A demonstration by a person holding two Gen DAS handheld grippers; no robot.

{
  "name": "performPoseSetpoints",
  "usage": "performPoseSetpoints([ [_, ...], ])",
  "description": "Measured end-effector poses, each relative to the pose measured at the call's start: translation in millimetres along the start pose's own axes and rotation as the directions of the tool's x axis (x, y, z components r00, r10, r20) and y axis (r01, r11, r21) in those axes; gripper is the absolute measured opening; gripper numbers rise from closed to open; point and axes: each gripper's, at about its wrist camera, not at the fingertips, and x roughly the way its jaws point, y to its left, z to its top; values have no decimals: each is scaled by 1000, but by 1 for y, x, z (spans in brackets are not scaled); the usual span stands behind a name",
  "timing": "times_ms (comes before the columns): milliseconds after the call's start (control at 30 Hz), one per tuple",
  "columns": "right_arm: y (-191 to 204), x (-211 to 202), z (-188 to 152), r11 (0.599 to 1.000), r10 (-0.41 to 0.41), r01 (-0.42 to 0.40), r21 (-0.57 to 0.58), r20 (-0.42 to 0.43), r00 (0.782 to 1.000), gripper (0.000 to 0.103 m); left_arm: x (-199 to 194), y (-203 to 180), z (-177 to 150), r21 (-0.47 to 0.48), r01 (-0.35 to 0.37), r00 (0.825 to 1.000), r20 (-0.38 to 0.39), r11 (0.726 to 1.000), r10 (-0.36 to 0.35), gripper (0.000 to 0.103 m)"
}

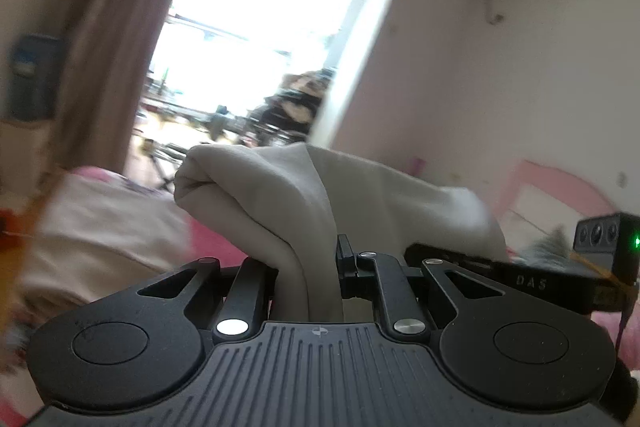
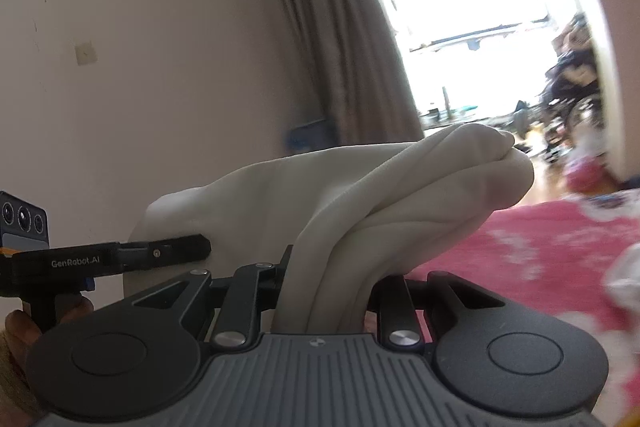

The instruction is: Fold clothes

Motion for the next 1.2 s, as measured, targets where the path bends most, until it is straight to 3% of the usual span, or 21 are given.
performPoseSetpoints([
  [100, 5, 58, 7, 996, 68, -67, 51, -18, 998, 24, -1, 31, 25, 31, -87, 996, 7, 996, 87, 12],
  [267, 7, 146, 12, 986, 135, -129, 109, -49, 990, 24, 13, 92, 51, 3, -179, 984, -1, 984, 179, 12],
  [467, -21, 217, 7, 969, 154, -135, 205, -77, 985, 24, 42, 158, 66, -63, -216, 976, -43, 974, 214, 12],
  [800, -80, 278, -4, 966, 152, -106, 234, -187, 971, 24, 103, 234, 56, -200, -200, 976, -128, 959, 177, 12],
  [967, -95, 290, 3, 964, 169, -120, 236, -202, 965, 24, 116, 236, 60, -162, -175, 981, -110, 971, 158, 12],
  [1067, -114, 313, -8, 948, 170, -90, 305, -247, 954, 24, 136, 247, 52, -140, -213, 969, -153, 967, 192, 12],
  [1200, -128, 321, -25, 928, 180, -79, 363, -254, 950, 24, 157, 274, 32, -203, -279, 943, -244, 938, 227, 12],
])
